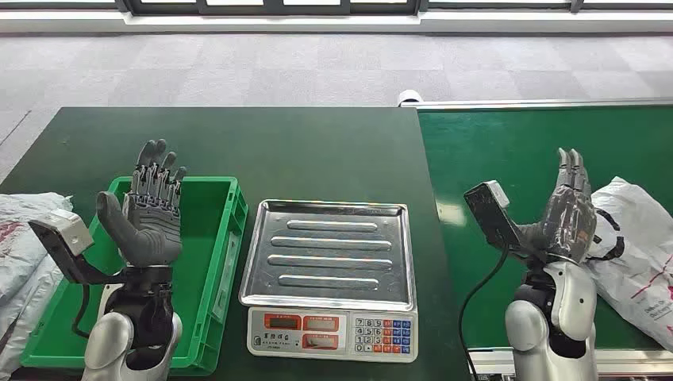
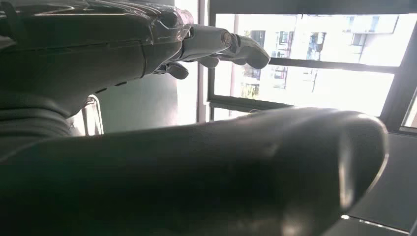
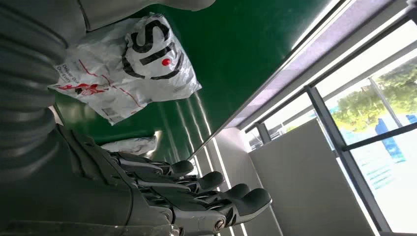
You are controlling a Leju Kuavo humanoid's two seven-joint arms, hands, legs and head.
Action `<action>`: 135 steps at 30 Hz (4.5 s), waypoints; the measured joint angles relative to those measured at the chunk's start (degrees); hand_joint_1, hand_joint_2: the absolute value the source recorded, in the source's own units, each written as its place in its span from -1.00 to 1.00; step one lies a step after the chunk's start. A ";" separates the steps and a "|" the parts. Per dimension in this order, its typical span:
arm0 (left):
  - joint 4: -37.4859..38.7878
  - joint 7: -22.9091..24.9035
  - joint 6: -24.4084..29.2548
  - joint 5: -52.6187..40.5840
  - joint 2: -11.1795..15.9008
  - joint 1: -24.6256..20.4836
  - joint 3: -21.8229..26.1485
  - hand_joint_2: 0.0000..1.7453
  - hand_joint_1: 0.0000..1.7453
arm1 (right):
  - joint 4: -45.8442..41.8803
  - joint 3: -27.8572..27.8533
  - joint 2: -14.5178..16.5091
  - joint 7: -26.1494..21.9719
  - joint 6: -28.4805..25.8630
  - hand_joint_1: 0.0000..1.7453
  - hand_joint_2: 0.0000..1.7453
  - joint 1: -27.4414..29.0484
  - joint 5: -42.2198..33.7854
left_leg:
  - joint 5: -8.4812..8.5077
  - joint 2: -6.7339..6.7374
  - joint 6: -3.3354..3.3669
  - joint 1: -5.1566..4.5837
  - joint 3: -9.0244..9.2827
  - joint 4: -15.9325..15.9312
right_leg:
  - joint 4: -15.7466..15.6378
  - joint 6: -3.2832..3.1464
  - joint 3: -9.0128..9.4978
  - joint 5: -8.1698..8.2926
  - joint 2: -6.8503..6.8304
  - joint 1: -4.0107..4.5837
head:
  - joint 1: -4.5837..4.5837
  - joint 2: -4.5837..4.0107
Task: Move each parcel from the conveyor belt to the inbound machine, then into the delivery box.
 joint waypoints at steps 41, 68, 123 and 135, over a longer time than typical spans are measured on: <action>-1.75 -4.55 1.00 3.27 -2.32 5.49 4.33 -1.00 -1.00 | 58.12 -12.46 -28.15 -3.92 4.60 -1.00 1.00 -24.05 -0.01 | 0.20 -0.19 0.47 -0.19 -0.32 0.15 | -0.06 0.38 -0.03 0.24 -0.24 -0.18 | 0.00 0.00; 2.24 -5.42 -0.07 4.11 -2.21 5.30 4.33 -1.00 -1.00 | 49.03 0.31 -26.10 -0.53 21.97 -0.50 1.00 -4.64 -18.63 | 0.14 -0.51 0.48 -0.17 -0.42 0.14 | -0.10 0.42 -0.07 0.11 -0.55 -0.16 | 0.00 0.00; 1.68 -5.92 0.39 3.13 -4.63 3.03 5.46 -1.00 -1.00 | 5.41 16.35 -5.56 -25.46 -17.52 1.00 1.00 -13.85 -14.54 | 0.43 -0.01 0.21 -0.02 -0.43 0.13 | -0.01 0.21 -0.28 0.39 -0.02 -0.02 | 0.00 0.00; 2.95 -6.98 1.39 4.84 -4.08 1.13 4.68 -1.00 -1.00 | 17.30 28.89 1.30 -25.16 -4.88 1.00 1.00 -15.62 -20.73 | 0.43 -0.10 0.16 0.05 -0.54 0.12 | 0.01 0.17 -0.37 0.37 -0.07 0.04 | -0.01 0.00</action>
